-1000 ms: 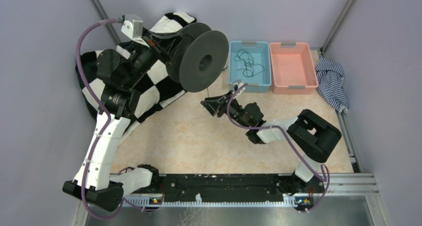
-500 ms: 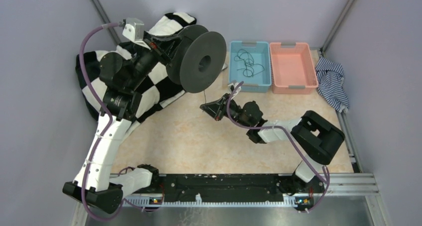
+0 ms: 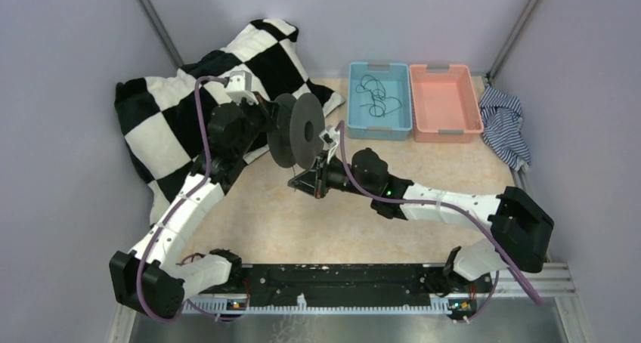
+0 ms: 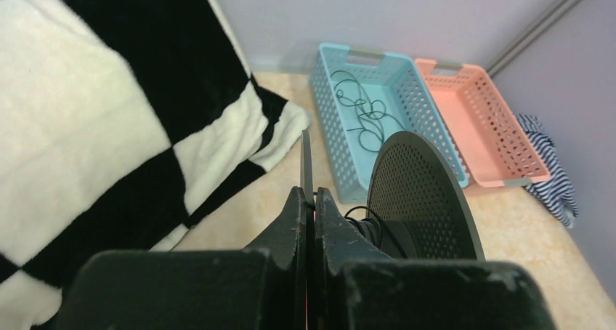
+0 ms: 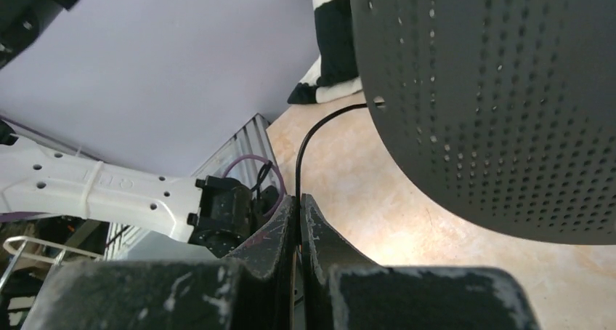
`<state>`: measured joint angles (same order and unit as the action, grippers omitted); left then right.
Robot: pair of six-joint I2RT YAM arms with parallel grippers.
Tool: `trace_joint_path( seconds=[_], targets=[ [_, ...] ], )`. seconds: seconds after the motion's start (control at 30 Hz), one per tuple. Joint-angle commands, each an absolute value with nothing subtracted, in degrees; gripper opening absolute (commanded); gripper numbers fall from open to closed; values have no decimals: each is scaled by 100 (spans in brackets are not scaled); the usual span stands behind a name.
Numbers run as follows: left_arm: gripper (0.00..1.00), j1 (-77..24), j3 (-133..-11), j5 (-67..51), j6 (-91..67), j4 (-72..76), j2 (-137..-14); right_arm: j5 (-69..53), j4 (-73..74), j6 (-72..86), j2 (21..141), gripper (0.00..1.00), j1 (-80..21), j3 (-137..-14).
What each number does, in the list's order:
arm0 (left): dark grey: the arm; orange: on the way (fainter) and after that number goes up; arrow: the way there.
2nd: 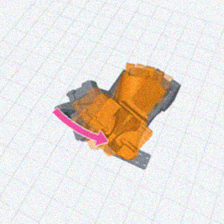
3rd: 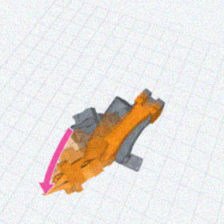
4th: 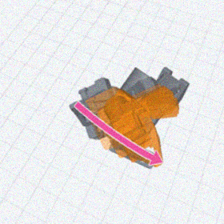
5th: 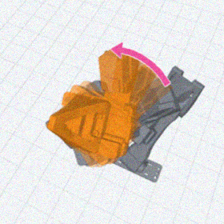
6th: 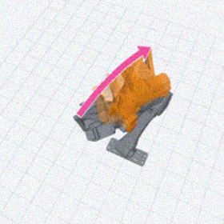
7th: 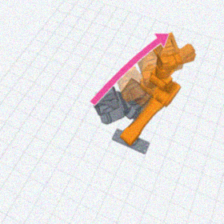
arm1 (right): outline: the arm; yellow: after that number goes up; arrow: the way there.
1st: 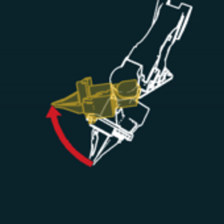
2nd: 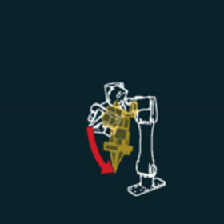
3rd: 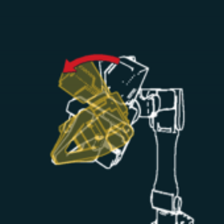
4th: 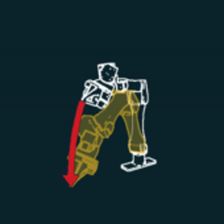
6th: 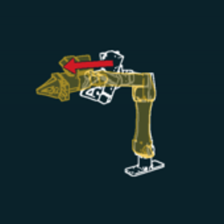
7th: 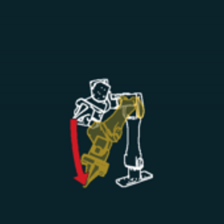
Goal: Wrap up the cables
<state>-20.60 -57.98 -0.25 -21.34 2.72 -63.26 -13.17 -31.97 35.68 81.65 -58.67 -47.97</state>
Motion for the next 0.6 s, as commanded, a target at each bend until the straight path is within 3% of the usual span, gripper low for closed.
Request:
trace_joint_path(
  seconds=[0.0,0.57],
  targets=[
    [0,-2143,-5794,484,-2223,953,-6201,-1386,-1927,3260,8140,0,-5911,-5811],
    [0,-2152,-5760,-1800,-1245,-59,-6142,-1910,170,2739,8531,0,-5454,-7664]
  ],
)
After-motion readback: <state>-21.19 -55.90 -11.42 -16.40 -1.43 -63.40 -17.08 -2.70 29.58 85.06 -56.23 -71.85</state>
